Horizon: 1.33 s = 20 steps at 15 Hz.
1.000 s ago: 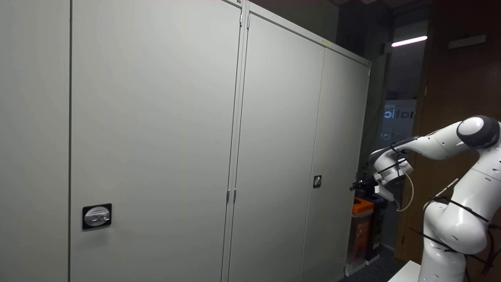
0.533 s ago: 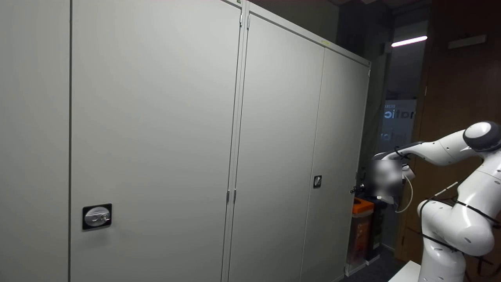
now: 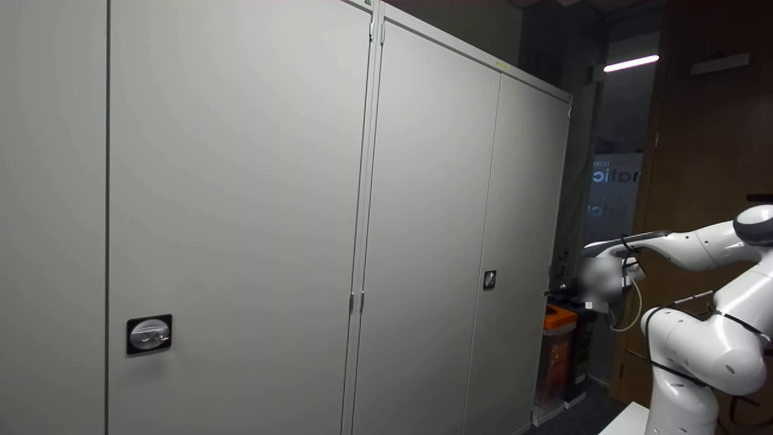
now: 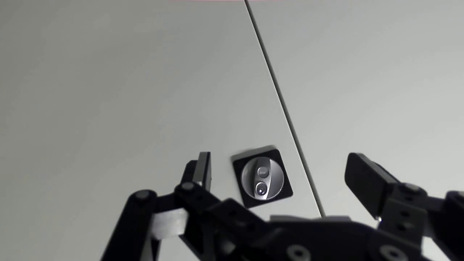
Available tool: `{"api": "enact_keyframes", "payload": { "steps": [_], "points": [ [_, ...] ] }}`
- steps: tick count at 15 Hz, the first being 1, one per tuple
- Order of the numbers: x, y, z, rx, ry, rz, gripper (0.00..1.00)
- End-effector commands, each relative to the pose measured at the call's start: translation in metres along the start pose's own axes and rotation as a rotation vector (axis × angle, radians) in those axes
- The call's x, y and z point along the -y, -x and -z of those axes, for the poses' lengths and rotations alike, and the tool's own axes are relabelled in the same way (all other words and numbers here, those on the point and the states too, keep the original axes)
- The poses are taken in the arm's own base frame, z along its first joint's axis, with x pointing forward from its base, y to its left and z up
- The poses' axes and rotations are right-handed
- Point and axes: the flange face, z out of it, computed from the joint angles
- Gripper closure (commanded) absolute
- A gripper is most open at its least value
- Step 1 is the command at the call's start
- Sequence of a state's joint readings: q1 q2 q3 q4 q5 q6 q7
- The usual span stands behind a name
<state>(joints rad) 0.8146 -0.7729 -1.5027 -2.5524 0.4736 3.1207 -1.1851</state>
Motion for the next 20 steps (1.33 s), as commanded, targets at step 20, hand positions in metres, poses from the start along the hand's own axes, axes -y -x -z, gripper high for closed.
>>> {"api": "enact_keyframes", "payload": {
  "steps": [20],
  "points": [
    [-0.004,-0.006,-0.016,-0.134,-0.040,0.031,0.00]
  ]
}}
